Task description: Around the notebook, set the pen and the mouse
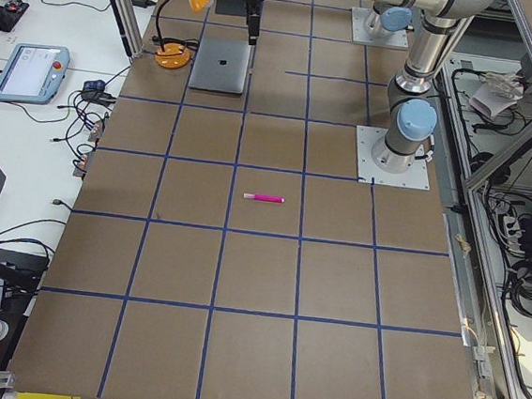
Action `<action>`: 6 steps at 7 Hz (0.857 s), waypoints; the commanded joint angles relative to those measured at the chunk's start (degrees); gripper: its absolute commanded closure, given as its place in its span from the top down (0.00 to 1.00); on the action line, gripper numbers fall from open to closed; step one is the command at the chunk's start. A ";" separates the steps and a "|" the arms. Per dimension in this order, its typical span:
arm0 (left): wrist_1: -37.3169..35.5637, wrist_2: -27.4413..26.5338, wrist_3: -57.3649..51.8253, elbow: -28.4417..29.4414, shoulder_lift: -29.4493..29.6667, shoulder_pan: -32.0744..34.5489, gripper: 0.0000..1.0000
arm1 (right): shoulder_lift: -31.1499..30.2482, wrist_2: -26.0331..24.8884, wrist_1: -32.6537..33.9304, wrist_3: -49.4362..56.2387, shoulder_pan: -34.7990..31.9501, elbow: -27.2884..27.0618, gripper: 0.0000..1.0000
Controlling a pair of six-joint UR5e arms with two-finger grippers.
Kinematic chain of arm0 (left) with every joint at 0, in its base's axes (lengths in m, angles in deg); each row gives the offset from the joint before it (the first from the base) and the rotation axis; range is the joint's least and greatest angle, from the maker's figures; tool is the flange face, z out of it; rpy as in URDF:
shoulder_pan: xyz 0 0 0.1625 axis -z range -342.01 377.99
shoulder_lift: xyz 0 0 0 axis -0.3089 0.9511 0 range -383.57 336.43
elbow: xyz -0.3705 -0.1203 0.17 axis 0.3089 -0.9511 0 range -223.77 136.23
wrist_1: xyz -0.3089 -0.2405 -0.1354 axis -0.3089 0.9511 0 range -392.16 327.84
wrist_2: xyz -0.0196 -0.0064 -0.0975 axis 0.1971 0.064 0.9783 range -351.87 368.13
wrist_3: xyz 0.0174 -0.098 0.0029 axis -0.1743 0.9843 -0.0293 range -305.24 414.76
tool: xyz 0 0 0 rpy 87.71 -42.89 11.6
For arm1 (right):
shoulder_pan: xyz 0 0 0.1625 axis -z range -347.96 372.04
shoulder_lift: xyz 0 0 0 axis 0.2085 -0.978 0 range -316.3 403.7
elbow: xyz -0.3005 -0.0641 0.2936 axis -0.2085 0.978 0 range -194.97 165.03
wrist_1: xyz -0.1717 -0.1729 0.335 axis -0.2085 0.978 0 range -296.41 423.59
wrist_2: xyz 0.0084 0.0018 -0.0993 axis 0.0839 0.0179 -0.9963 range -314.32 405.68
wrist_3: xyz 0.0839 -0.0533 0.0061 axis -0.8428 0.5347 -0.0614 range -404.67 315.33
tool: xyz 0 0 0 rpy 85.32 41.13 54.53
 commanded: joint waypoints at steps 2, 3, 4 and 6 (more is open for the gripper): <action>-0.17 0.00 -0.10 0.62 0.54 0.00 1.00 | 0.12 0.05 0.09 0.06 0.00 0.02 1.00; -1.04 0.00 -0.01 0.62 0.98 0.00 1.00 | 0.13 0.05 0.44 -0.12 0.00 -0.07 1.00; -1.05 0.00 -0.01 0.54 0.72 0.00 1.00 | 0.47 0.05 0.53 -0.12 0.00 -0.33 1.00; -1.05 0.00 -0.10 0.27 0.10 0.00 1.00 | -0.57 -0.13 0.70 -0.55 0.44 -3.66 1.00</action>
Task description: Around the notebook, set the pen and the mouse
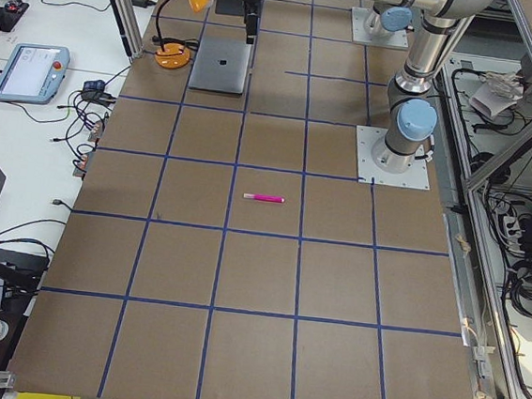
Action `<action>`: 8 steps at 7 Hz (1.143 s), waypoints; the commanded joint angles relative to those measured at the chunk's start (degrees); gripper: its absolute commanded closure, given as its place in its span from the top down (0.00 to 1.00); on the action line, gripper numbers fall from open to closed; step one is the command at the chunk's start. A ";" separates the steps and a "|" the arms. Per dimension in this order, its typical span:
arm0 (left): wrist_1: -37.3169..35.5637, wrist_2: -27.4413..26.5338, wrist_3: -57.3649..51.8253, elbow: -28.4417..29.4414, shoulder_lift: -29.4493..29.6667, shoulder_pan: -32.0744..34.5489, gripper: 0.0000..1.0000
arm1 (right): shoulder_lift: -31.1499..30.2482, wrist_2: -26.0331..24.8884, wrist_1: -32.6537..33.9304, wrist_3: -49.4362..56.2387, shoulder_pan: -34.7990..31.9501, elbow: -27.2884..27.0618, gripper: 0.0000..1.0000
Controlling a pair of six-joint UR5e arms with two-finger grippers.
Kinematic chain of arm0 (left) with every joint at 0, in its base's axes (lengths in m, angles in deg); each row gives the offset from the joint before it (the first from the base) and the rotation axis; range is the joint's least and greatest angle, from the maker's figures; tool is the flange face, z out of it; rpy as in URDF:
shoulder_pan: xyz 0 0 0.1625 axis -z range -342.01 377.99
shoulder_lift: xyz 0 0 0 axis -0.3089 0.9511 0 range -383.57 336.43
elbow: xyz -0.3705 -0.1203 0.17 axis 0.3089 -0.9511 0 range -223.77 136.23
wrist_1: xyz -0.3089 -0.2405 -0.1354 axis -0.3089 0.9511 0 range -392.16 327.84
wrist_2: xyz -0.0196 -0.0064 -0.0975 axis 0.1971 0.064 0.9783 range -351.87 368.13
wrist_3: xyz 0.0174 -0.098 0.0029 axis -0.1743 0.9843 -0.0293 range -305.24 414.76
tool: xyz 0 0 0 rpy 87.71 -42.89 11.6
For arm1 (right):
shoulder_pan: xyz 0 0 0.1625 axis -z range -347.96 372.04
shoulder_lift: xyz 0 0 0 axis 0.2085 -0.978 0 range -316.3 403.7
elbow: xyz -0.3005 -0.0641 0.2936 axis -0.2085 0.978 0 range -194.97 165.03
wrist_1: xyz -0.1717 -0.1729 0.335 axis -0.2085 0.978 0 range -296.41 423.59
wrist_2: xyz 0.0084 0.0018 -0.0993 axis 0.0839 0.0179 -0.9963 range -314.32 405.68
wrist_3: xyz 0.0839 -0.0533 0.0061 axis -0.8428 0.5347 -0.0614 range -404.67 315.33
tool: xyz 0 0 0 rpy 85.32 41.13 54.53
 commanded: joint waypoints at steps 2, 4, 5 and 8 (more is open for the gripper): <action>0.05 0.00 0.06 -0.34 -0.72 0.00 1.00 | -0.89 -0.89 -1.23 -1.25 0.90 -2.30 1.00; 1.72 -0.70 -0.64 -2.18 -2.57 -2.87 1.00 | -0.89 -2.73 -2.21 5.37 3.44 -3.18 1.00; -0.37 -3.05 -2.21 -7.76 -0.05 -8.64 1.00 | -0.54 -2.04 -1.08 11.60 7.89 -7.27 1.00; -38.51 -3.08 -26.02 -32.00 4.97 -20.86 1.00 | 0.51 -3.87 26.73 29.65 22.74 -26.69 1.00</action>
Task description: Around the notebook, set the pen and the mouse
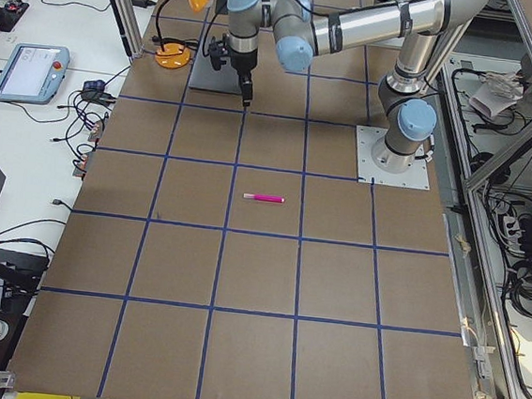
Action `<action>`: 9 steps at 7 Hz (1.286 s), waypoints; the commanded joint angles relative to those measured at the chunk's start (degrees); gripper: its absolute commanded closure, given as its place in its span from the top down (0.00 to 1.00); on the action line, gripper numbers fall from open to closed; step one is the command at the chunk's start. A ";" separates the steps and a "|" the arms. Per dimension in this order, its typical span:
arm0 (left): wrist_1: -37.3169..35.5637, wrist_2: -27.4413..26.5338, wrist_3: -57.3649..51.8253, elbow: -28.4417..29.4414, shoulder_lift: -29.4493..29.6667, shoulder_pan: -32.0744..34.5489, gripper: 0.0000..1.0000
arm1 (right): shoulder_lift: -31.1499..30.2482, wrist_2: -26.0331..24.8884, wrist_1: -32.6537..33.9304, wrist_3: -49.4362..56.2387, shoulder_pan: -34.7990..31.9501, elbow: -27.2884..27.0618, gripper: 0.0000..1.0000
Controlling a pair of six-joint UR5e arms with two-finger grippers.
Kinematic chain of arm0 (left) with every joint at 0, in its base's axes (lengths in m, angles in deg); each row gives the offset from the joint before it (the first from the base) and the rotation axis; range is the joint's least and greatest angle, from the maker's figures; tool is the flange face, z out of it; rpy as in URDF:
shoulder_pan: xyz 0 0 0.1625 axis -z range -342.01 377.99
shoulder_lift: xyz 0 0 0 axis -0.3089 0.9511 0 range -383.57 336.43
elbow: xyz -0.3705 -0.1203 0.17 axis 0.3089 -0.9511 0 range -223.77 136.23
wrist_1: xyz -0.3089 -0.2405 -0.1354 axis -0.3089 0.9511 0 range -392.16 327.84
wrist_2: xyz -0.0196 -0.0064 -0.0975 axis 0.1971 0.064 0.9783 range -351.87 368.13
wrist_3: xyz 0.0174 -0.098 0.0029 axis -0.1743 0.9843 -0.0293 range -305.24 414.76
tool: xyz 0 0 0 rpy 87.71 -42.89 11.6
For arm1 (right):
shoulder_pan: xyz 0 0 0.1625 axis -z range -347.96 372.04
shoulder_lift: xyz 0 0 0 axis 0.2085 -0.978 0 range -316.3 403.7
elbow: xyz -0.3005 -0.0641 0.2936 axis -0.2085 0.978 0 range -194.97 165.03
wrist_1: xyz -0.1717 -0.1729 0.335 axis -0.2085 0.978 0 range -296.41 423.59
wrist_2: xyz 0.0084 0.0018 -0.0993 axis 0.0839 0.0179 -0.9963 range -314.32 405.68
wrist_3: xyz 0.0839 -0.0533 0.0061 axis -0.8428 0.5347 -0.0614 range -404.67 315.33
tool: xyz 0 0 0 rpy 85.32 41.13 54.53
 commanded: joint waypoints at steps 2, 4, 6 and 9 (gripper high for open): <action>-25.85 1.52 -32.75 -15.16 5.68 -19.28 1.00 | 3.58 -0.84 10.57 11.24 13.23 -9.59 1.00; -27.83 8.81 -42.76 -18.06 8.15 -26.43 1.00 | 6.94 -2.49 11.18 10.91 13.43 -9.94 1.00; -28.10 8.38 -42.17 -18.52 8.60 -27.16 0.87 | 8.26 -2.60 10.57 11.35 16.13 -10.21 1.00; -28.19 8.47 -42.17 -18.17 9.21 -27.08 0.30 | 8.62 -2.25 11.79 9.86 17.73 -14.07 1.00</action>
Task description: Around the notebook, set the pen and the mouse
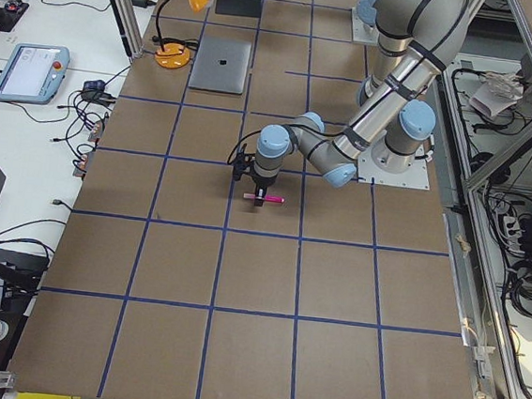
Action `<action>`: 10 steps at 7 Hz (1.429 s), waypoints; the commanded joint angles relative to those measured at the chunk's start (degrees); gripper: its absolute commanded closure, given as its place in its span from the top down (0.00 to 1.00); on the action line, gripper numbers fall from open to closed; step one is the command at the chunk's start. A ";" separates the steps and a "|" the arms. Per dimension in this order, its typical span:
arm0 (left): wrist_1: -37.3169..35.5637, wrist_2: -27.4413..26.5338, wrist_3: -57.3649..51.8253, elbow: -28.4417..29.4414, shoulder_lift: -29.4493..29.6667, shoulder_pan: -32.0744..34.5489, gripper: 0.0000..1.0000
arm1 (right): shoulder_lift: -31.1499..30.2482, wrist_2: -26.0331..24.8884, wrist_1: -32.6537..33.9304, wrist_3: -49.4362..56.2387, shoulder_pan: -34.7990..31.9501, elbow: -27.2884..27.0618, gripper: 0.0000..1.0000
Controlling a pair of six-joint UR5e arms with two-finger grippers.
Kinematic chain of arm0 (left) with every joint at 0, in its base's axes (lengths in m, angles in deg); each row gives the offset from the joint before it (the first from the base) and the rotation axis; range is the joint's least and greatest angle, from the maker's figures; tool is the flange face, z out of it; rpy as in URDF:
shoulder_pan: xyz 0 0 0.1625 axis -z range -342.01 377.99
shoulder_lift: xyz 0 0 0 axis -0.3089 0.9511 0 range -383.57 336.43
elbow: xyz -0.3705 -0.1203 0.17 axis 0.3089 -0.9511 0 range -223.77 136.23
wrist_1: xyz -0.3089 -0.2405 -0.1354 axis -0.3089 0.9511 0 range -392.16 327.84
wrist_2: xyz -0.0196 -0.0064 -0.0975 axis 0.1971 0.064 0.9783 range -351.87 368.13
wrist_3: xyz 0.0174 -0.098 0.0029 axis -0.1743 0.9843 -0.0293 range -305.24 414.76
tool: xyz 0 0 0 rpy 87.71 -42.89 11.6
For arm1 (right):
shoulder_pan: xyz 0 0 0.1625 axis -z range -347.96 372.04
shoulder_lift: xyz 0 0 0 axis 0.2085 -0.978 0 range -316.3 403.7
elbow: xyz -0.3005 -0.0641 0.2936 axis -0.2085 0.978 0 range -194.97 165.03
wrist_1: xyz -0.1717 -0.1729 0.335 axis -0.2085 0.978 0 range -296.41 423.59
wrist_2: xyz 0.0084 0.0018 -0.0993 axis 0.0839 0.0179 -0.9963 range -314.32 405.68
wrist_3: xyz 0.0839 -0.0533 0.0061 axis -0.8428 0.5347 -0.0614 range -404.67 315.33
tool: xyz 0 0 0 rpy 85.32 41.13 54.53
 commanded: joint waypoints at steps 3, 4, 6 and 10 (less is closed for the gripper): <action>-0.17 -0.19 0.48 0.43 0.75 -0.08 0.00 | 2.68 0.15 4.19 0.17 0.60 -1.21 1.00; 0.44 -4.02 6.75 1.22 0.40 0.53 0.00 | 3.03 0.85 4.73 0.01 0.60 -1.55 1.00; 4.46 -4.51 31.30 1.49 -2.49 7.09 0.00 | 3.65 1.03 4.56 -0.26 0.60 -0.85 0.74; 4.23 -0.72 94.10 1.92 -3.39 36.73 0.00 | 1.81 1.20 4.12 -2.61 -1.23 3.68 0.00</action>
